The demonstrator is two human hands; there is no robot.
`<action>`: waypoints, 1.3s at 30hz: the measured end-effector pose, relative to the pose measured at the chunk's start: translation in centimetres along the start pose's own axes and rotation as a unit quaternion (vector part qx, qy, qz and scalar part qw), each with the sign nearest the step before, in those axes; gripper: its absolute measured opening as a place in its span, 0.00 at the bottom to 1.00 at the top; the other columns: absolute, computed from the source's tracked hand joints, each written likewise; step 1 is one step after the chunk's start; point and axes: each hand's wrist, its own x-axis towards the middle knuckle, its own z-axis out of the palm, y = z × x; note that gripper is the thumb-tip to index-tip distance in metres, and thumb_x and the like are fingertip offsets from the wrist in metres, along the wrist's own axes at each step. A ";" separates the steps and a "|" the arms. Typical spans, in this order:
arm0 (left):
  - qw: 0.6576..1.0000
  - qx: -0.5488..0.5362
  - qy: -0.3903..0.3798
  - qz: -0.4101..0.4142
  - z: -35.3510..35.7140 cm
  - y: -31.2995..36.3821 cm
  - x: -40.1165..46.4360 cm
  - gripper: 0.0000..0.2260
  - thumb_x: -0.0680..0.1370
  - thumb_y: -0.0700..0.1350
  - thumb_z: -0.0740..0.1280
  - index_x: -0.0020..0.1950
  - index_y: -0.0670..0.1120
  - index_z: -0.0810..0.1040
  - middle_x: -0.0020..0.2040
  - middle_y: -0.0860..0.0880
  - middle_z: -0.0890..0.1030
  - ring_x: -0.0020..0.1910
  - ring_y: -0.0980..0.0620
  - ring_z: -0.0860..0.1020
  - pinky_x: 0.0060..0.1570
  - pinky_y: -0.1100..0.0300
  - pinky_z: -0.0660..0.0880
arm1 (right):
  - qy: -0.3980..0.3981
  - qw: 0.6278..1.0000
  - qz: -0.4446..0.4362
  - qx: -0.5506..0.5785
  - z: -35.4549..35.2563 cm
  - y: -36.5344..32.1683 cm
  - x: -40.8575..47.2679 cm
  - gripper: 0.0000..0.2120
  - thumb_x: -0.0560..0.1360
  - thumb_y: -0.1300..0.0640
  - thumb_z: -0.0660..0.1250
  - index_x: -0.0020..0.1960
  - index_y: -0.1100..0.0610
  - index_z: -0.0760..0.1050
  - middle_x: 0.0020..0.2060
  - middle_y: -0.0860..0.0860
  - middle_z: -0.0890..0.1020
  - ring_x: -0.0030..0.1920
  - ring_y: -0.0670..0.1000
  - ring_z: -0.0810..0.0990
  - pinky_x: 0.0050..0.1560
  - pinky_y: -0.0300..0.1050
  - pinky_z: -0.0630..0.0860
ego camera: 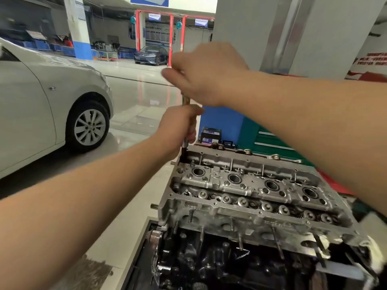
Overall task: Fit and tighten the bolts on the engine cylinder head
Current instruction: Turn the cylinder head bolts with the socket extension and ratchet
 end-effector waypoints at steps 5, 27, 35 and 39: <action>0.982 -0.021 -0.172 -0.072 -1.7 1.3 1.0 0.18 0.83 0.47 0.62 0.34 0.46 0.65 0.27 0.47 0.62 0.29 0.47 0.62 0.37 0.54 0.67 | -0.048 0.966 0.032 0.252 1.7 2.5 -1.9 0.18 0.86 0.42 0.52 0.64 0.55 0.68 0.38 0.44 0.73 0.39 0.50 0.73 0.36 0.46 0.63; 0.982 0.025 0.164 0.084 2.6 -2.3 -0.1 0.10 0.69 0.43 0.63 0.28 0.52 0.70 0.26 0.52 0.69 0.28 0.52 0.65 0.32 0.58 0.64 | -0.061 0.990 0.073 -0.107 0.5 -1.7 0.5 0.11 0.83 0.56 0.55 0.56 0.56 0.75 0.44 0.53 0.78 0.38 0.55 0.69 0.39 0.48 0.64; 0.980 -0.013 -0.190 -0.049 -1.6 0.2 1.6 0.20 0.79 0.42 0.64 0.29 0.50 0.61 0.25 0.51 0.57 0.27 0.49 0.55 0.33 0.55 0.59 | 0.002 0.947 0.070 0.314 1.6 1.7 -2.2 0.16 0.86 0.45 0.54 0.51 0.54 0.74 0.40 0.48 0.78 0.42 0.51 0.73 0.48 0.54 0.73; 0.997 0.049 0.055 0.038 0.6 -0.4 0.8 0.11 0.72 0.49 0.69 0.34 0.43 0.73 0.26 0.45 0.72 0.26 0.47 0.69 0.29 0.57 0.69 | -0.021 0.981 0.112 0.156 1.8 0.4 -0.8 0.16 0.85 0.43 0.52 0.58 0.54 0.70 0.40 0.49 0.74 0.44 0.57 0.73 0.39 0.51 0.64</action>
